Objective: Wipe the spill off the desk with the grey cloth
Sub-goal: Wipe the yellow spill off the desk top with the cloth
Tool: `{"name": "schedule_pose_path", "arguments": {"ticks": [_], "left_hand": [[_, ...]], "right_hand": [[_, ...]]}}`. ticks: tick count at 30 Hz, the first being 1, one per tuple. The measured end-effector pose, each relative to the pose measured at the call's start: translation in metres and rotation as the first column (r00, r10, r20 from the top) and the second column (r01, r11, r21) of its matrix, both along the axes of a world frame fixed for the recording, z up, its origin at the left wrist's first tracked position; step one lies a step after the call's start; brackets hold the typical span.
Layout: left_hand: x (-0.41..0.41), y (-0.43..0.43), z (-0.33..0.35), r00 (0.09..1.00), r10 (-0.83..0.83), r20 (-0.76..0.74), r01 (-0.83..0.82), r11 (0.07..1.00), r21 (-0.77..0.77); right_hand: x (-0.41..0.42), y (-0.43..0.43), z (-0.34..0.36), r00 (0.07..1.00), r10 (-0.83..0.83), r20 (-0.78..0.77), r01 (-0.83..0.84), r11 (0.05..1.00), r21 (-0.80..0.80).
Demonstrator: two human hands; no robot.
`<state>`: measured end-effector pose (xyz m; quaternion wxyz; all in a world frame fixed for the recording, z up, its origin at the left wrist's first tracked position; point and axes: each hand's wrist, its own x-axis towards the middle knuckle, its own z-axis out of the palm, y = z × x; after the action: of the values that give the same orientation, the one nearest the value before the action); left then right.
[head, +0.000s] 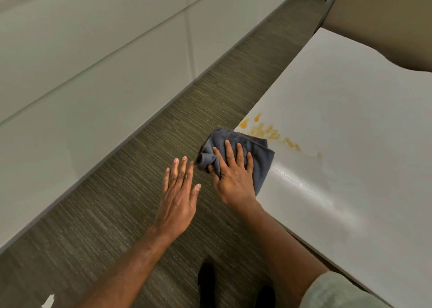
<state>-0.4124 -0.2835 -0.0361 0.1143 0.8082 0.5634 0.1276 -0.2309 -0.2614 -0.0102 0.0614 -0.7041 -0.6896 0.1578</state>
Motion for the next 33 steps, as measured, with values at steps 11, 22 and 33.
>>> {"name": "schedule_pose_path", "arguments": {"ticks": [11, 22, 33], "left_hand": [[0.014, 0.009, 0.0, 0.976, -0.148, -0.158, 0.151, 0.989, 0.007], [0.019, 0.006, -0.002, 0.953, -0.225, -0.204, 0.228, 0.974, -0.006], [0.032, -0.001, -0.013, 0.96, -0.196, -0.199, 0.209, 0.977, 0.044]], "right_hand": [[0.062, -0.005, -0.005, 0.946, -0.322, 0.033, 0.322, 0.947, -0.006], [0.061, -0.052, -0.01, 0.98, -0.188, 0.068, 0.186, 0.982, 0.033], [0.081, -0.022, -0.003, 0.914, -0.404, 0.029, 0.404, 0.915, 0.012]]}}
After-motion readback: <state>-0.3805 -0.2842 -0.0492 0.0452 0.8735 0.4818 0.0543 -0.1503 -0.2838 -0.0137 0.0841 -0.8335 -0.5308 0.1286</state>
